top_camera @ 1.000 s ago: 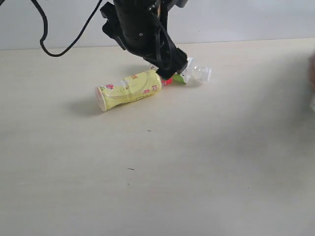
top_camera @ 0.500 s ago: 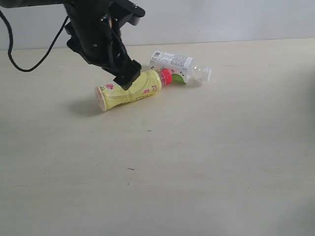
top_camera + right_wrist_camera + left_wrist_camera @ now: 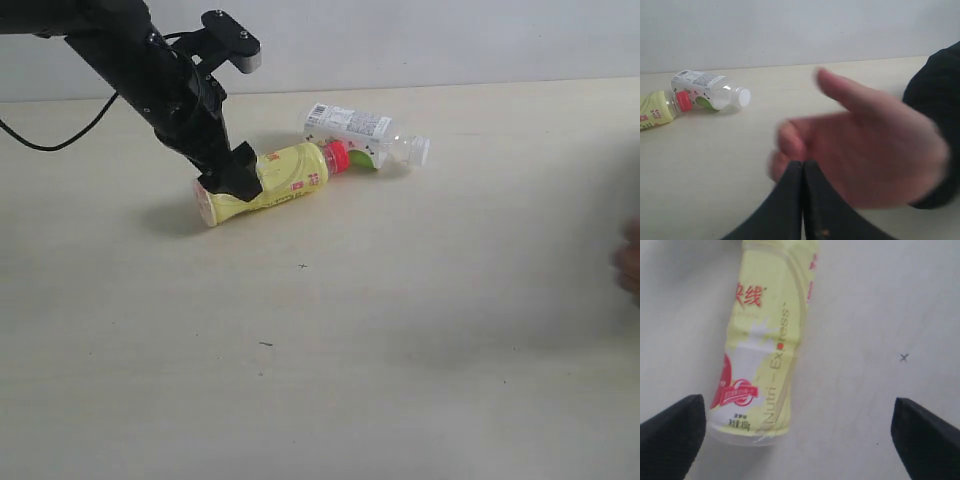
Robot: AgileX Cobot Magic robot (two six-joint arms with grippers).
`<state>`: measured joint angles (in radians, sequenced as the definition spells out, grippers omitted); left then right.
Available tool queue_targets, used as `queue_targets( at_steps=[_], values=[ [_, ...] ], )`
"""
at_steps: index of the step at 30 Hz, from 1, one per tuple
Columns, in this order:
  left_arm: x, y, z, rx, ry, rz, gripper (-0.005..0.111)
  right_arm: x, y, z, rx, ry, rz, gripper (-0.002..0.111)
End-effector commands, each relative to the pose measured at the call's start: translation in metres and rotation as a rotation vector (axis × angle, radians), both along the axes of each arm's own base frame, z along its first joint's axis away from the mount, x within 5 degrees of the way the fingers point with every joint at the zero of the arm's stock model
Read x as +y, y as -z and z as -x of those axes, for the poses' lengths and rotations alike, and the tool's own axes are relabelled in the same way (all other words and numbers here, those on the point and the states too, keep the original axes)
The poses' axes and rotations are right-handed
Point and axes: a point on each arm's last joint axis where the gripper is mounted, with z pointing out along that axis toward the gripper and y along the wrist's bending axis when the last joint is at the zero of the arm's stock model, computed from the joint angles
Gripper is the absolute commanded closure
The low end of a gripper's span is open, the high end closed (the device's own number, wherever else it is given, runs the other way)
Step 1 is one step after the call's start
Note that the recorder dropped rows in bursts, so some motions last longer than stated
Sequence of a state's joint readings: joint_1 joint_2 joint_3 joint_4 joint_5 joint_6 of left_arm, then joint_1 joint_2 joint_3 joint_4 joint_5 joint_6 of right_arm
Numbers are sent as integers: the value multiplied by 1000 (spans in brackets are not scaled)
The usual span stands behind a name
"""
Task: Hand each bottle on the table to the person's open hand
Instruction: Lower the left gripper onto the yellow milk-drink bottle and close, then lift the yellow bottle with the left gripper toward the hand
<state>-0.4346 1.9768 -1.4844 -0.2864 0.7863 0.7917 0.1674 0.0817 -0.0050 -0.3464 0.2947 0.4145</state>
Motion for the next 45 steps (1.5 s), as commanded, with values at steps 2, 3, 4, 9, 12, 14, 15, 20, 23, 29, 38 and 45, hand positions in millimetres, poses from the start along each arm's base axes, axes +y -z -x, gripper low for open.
queue_targets(
  at_steps=[2,3,4,9,12,14,15,20,23,29,38,45],
  values=[
    [-1,-1,2,-62,157,16,11,0,1,0,-3,1,2,108],
    [-1,-2,1,-78,157,17,11,0,1,0,-3,1,2,108],
    [-1,-2,-1,-98,160,17,11,0,1,0,-3,1,2,108],
    [1,-3,-12,-184,113,34,11,0,1,0,-3,1,2,108],
    [2,7,-15,-175,103,26,11,0,1,0,-3,1,2,108],
    [2,15,-20,-188,89,23,11,0,1,0,-3,1,2,108],
    [2,20,-23,-192,82,21,11,0,1,0,-3,1,2,108],
    [3,45,-31,-190,60,6,11,0,1,0,-3,1,2,108],
    [2,53,-33,-184,56,1,11,0,1,0,-3,1,2,108],
    [2,64,-35,-179,53,-7,11,0,1,0,-3,1,2,108],
    [3,65,-36,-176,48,-7,11,0,1,0,-3,1,2,108],
    [4,69,-37,-177,43,-10,11,0,1,0,-3,1,2,108]
  ],
)
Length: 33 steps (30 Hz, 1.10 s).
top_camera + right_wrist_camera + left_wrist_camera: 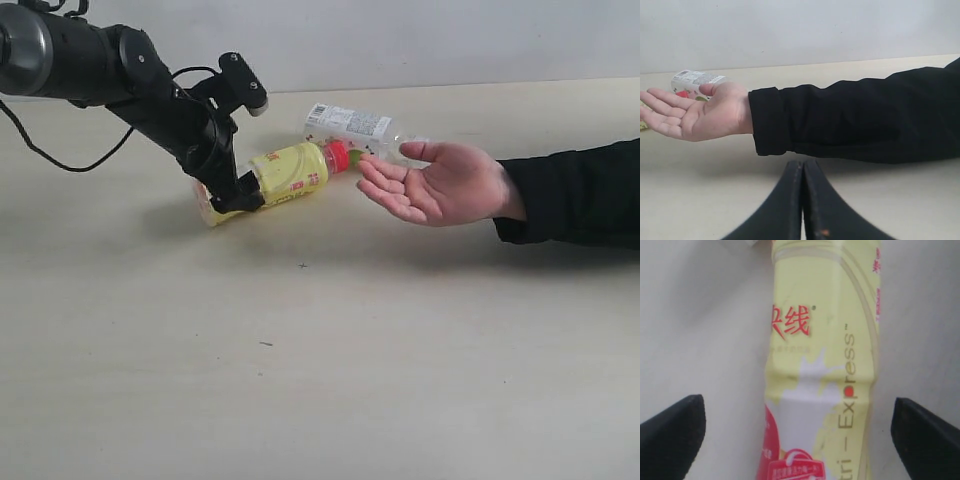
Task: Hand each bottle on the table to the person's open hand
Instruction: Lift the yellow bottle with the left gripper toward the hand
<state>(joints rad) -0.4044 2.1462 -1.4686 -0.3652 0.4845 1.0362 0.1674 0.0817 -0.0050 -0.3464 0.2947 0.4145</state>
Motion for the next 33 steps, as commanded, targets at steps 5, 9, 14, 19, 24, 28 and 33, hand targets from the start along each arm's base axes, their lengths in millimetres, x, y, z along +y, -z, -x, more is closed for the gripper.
queue_targets(
  at_steps=[5,9,14,19,24,28,33],
  values=[
    [3,18,-5,-1,-23,-5,11,0,1,0,-3,1,2,108],
    [3,22,-6,-6,-25,-8,11,0,1,0,-3,1,2,108],
    [3,22,-6,-2,-24,-9,13,0,1,0,-3,1,2,108],
    [3,22,-5,4,-21,-10,31,0,1,0,-3,1,2,108],
    [3,22,-6,-4,-24,-9,73,0,1,0,-3,1,2,108],
    [3,21,-6,-6,-25,-8,100,0,1,0,-3,1,2,108],
    [3,6,-4,-19,-18,2,107,0,1,0,-3,1,2,108]
  ],
)
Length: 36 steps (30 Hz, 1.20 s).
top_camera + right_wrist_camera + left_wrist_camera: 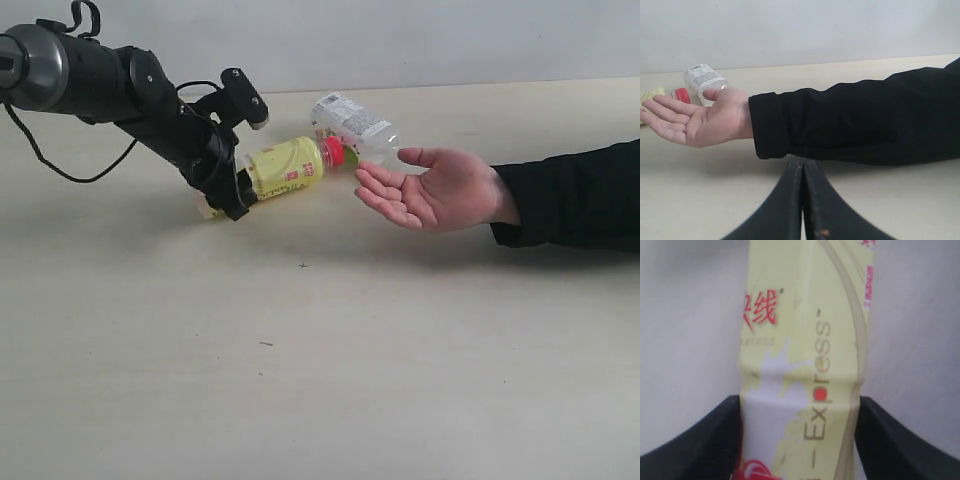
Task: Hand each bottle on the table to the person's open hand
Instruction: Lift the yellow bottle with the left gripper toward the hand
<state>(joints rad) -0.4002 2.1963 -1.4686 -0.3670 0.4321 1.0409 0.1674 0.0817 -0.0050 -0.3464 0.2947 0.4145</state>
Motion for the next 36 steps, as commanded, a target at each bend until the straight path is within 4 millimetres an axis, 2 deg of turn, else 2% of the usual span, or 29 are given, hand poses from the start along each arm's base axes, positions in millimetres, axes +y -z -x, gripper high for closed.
queue_targets(
  at_steps=[1,7,12,18,25,28,32,36],
  values=[
    [2,-23,4,-12,5,17,107,0,1,0,-3,1,2,108],
    [3,-74,21,20,24,55,107,0,1,0,-3,1,2,108],
    [4,-104,30,26,-40,134,107,0,1,0,-3,1,2,108],
    [-4,-122,36,76,-109,304,107,0,1,0,-3,1,2,108],
    [-15,-144,61,373,-221,524,107,0,1,0,-3,1,2,108],
    [-28,-149,75,478,-235,551,107,0,1,0,-3,1,2,108],
    [-54,-151,91,536,-300,573,107,0,1,0,-3,1,2,108],
    [-89,-149,110,497,-394,555,107,0,1,0,-3,1,2,108]
  ],
)
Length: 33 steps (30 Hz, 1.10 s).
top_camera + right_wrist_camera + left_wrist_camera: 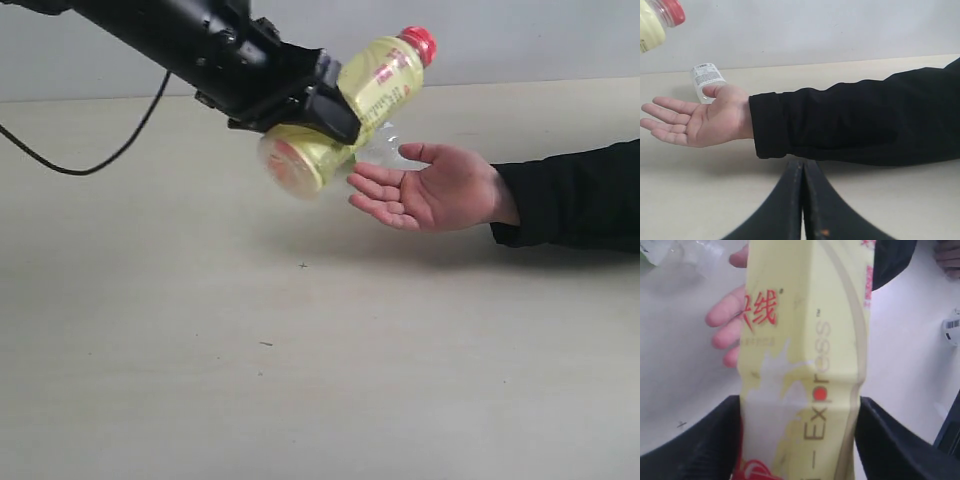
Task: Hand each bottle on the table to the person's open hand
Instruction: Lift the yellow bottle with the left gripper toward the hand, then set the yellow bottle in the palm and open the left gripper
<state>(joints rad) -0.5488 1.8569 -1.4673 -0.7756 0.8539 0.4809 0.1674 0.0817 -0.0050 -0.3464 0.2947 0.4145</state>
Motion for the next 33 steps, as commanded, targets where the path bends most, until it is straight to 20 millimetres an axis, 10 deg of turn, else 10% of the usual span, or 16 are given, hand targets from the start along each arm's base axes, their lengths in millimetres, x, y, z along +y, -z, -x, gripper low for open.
queue_targets(
  at_steps=[1,12,33],
  values=[
    [-36,-2,21,-13,-144,-9,107,0,1,0,-3,1,2,108],
    [-96,35,18,95,-556,147,107,0,1,0,-3,1,2,108],
    [-105,53,7,129,-651,223,107,0,1,0,-3,1,2,108]
  ],
)
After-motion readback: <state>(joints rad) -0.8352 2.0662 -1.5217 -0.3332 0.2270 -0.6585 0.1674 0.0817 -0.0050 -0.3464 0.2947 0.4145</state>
